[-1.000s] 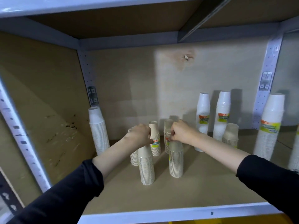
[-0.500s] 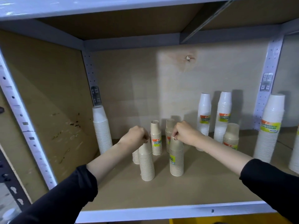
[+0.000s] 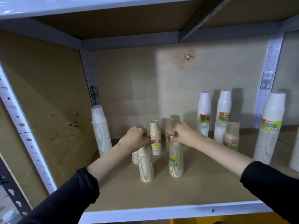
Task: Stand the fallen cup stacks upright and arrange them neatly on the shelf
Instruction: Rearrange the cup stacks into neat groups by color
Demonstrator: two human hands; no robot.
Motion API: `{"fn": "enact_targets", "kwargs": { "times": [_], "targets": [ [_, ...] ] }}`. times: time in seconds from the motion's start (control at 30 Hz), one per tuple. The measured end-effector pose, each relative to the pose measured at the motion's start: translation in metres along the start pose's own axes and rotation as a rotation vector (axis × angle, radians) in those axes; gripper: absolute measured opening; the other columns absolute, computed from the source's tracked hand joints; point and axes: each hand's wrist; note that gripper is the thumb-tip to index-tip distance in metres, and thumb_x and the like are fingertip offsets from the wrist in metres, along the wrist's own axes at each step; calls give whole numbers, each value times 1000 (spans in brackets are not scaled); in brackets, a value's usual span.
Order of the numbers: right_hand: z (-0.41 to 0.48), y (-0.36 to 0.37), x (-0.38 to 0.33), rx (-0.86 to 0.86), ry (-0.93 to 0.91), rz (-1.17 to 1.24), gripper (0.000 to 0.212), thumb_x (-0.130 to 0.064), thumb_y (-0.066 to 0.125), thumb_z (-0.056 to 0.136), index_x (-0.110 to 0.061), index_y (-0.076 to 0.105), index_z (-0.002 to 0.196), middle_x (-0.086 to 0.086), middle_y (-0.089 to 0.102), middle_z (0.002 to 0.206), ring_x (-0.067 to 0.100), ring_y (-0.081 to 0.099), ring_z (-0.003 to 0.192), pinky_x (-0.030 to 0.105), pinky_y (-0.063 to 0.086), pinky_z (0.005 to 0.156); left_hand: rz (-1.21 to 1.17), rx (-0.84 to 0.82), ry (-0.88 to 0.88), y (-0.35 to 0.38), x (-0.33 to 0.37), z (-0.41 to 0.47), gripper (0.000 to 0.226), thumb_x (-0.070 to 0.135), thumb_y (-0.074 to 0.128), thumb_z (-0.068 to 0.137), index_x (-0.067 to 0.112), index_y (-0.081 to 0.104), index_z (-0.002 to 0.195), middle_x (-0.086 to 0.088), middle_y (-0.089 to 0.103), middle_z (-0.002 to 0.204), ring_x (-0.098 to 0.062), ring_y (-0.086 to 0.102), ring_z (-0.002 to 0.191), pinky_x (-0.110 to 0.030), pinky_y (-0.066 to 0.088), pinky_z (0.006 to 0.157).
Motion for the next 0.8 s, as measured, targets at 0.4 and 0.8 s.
{"fn": "enact_targets", "kwargs": {
  "times": [0.4, 0.8],
  "targets": [
    [0, -7, 14, 11, -70, 105, 22, -2, 67, 78, 3, 70, 99, 17, 70, 106, 24, 63, 96, 26, 46, 83, -13, -38, 131, 0, -6, 1, 24, 8, 62, 85, 5, 69, 108, -11, 66, 114, -23, 55, 111, -21, 37, 88],
    [1, -16, 20, -80, -139, 117, 18, 0, 68, 75, 2, 73, 93, 15, 72, 97, 11, 51, 75, -3, 34, 56, -75, -120, 328, -7, -12, 8, 19, 0, 64, 83, 1, 71, 101, -12, 72, 105, -23, 65, 96, -8, 35, 75]
  ]
}}
Point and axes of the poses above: each hand's wrist, its own z-axis towards the middle knuckle, its own y-axis out of the palm, x = y × z
